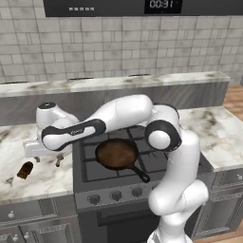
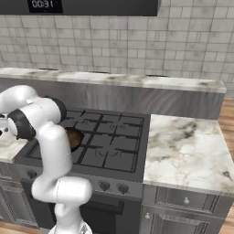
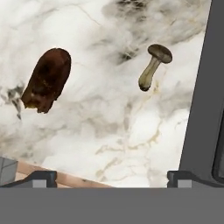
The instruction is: Put the sweet potato and mushroom in the pan. Then turn on the front left burner and set the heat to medium.
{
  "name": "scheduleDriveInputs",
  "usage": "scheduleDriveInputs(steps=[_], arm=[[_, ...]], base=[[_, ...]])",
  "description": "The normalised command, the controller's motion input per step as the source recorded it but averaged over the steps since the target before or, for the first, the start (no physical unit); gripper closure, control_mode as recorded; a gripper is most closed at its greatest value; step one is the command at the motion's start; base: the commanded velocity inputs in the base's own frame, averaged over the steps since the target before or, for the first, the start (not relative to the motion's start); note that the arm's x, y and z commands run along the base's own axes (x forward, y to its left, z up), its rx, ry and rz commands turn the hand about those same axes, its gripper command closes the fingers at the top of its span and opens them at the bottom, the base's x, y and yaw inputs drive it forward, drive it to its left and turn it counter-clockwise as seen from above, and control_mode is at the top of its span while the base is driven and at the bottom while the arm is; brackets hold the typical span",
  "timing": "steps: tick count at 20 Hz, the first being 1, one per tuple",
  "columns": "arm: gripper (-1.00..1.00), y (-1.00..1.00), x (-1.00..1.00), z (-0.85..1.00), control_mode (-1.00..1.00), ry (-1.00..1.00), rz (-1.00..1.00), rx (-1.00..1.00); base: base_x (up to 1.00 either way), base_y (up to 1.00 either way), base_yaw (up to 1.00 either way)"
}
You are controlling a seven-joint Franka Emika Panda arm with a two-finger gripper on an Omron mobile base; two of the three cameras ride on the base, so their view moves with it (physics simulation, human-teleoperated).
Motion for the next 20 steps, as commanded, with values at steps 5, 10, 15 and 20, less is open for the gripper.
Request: scheduleDriveInputs(steps=[5, 10, 15, 20], arm=[[-1.00, 0.38, 0.09, -0.03, -1.00, 0.00, -0.05, -0.07], [-1.00, 0.31, 0.38, -0.01, -1.00, 0.00, -0.14, -0.06], [-1.00, 0.37, 0.44, -0.14, -1.00, 0.00, -0.12, -0.05], [-1.00, 0.39, 0.31, -0.39, -1.00, 0.05, -0.05, -0.01]], base=[[0.00, 0.00, 0.00], [0.00, 0.00, 0.00], [0.00, 0.00, 0.00], [0.00, 0.00, 0.00]])
